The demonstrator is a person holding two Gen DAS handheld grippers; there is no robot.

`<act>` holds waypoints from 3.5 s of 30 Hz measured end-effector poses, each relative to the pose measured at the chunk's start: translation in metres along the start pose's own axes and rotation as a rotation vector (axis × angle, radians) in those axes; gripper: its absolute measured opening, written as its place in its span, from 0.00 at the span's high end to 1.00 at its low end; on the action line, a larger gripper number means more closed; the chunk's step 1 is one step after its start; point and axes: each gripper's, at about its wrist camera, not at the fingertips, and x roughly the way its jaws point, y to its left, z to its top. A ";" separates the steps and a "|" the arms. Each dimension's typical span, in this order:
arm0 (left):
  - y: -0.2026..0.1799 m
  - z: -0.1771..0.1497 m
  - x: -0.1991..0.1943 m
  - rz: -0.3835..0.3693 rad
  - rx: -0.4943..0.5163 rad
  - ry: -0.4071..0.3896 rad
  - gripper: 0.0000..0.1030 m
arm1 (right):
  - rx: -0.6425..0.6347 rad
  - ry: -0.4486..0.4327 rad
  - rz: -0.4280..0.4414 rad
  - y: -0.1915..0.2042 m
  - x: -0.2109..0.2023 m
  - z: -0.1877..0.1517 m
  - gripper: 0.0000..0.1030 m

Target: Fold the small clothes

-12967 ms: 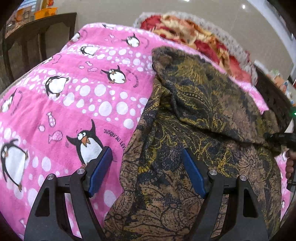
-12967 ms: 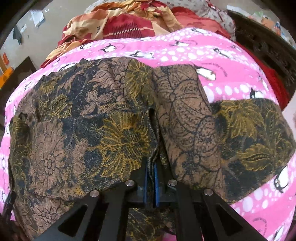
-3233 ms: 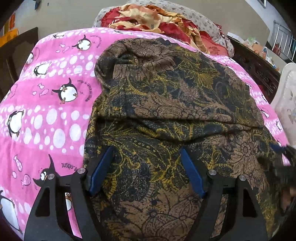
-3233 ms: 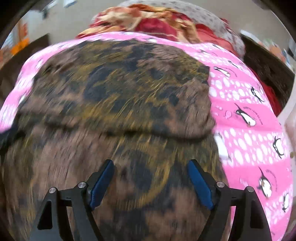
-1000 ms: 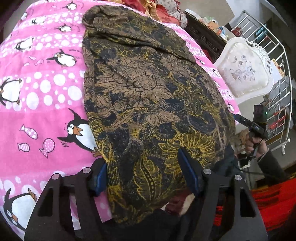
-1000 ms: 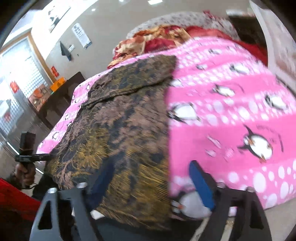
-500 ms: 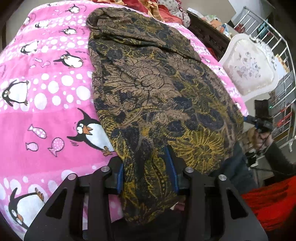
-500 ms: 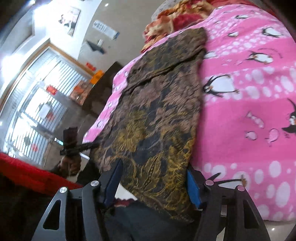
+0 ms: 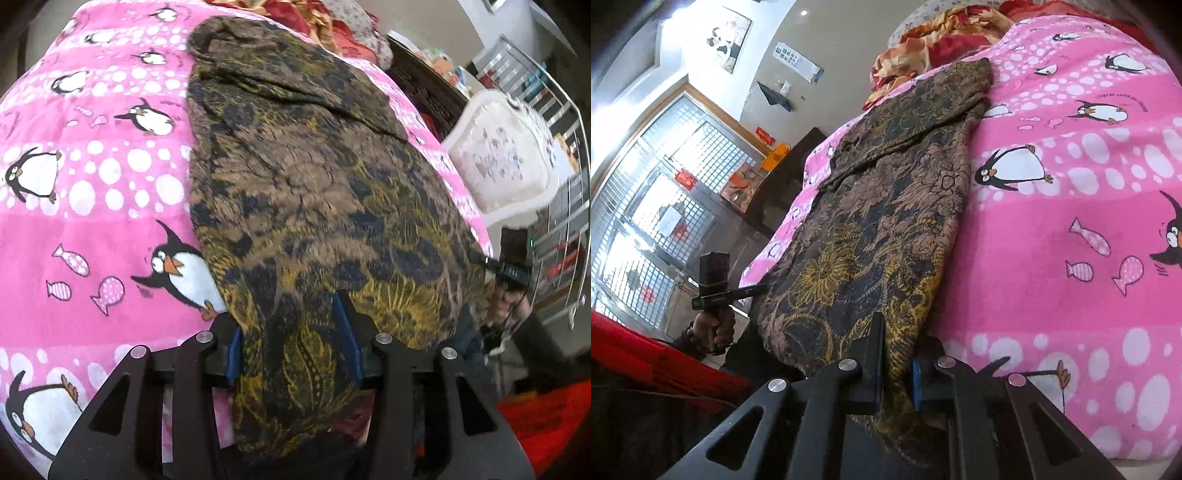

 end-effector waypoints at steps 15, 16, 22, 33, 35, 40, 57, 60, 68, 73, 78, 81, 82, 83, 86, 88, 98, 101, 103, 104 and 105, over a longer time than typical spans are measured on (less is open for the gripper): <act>-0.013 -0.002 -0.092 -0.080 0.021 -0.213 0.97 | 0.008 -0.355 0.199 0.056 -0.076 0.014 0.97; -0.013 -0.007 -0.100 -0.090 0.018 -0.221 0.97 | -0.007 -0.375 0.217 0.064 -0.085 0.010 0.97; -0.025 -0.033 -0.142 -0.192 0.011 -0.237 0.97 | -0.048 -0.438 0.245 0.098 -0.126 -0.005 0.97; -0.001 0.091 -0.088 -0.100 -0.113 -0.346 0.97 | 0.096 -0.493 0.076 0.042 -0.089 0.074 0.97; 0.003 0.121 -0.074 -0.051 -0.095 -0.363 0.97 | 0.129 -0.489 0.012 0.022 -0.065 0.106 0.97; 0.029 0.193 -0.026 0.017 -0.100 -0.325 0.97 | 0.214 -0.463 -0.078 -0.023 -0.009 0.183 0.97; 0.086 0.261 0.104 0.194 -0.044 -0.085 0.93 | 0.357 -0.203 -0.334 -0.133 0.102 0.252 0.97; 0.089 0.265 0.095 0.172 -0.058 -0.052 0.91 | 0.394 -0.211 -0.294 -0.139 0.094 0.248 0.95; 0.065 0.252 0.011 0.228 -0.024 -0.238 0.35 | 0.299 -0.299 -0.327 -0.087 0.028 0.241 0.92; -0.018 0.203 0.033 0.231 0.194 -0.185 0.35 | -0.045 -0.156 -0.423 -0.001 0.054 0.231 0.92; -0.017 0.164 0.104 0.386 0.208 -0.058 0.32 | -0.103 0.131 -0.636 -0.004 0.126 0.208 0.92; -0.019 0.158 0.098 0.411 0.163 -0.099 0.32 | -0.142 0.106 -0.667 -0.013 0.137 0.206 0.92; -0.018 0.159 0.097 0.412 0.137 -0.097 0.32 | -0.133 0.111 -0.671 -0.016 0.139 0.211 0.92; -0.018 0.161 0.097 0.420 0.116 -0.092 0.32 | -0.121 0.111 -0.673 -0.020 0.140 0.217 0.92; -0.022 0.176 0.101 0.438 0.076 -0.052 0.31 | -0.096 0.125 -0.666 -0.030 0.149 0.232 0.92; -0.017 0.197 0.105 0.435 0.013 -0.048 0.30 | -0.086 0.133 -0.668 -0.035 0.154 0.245 0.92; 0.039 0.319 0.067 0.433 -0.361 -0.240 0.30 | -0.124 -0.098 -0.614 -0.005 0.138 0.342 0.71; 0.023 0.313 0.059 0.459 -0.315 -0.302 0.30 | -0.123 -0.175 -0.586 0.007 0.131 0.340 0.62; 0.017 0.306 0.062 0.458 -0.266 -0.331 0.30 | -0.111 -0.196 -0.587 0.008 0.137 0.335 0.62; 0.012 0.305 0.071 0.443 -0.240 -0.328 0.30 | -0.106 -0.199 -0.593 0.008 0.142 0.329 0.62; 0.010 0.304 0.081 0.423 -0.216 -0.324 0.30 | -0.099 -0.188 -0.600 0.005 0.150 0.325 0.62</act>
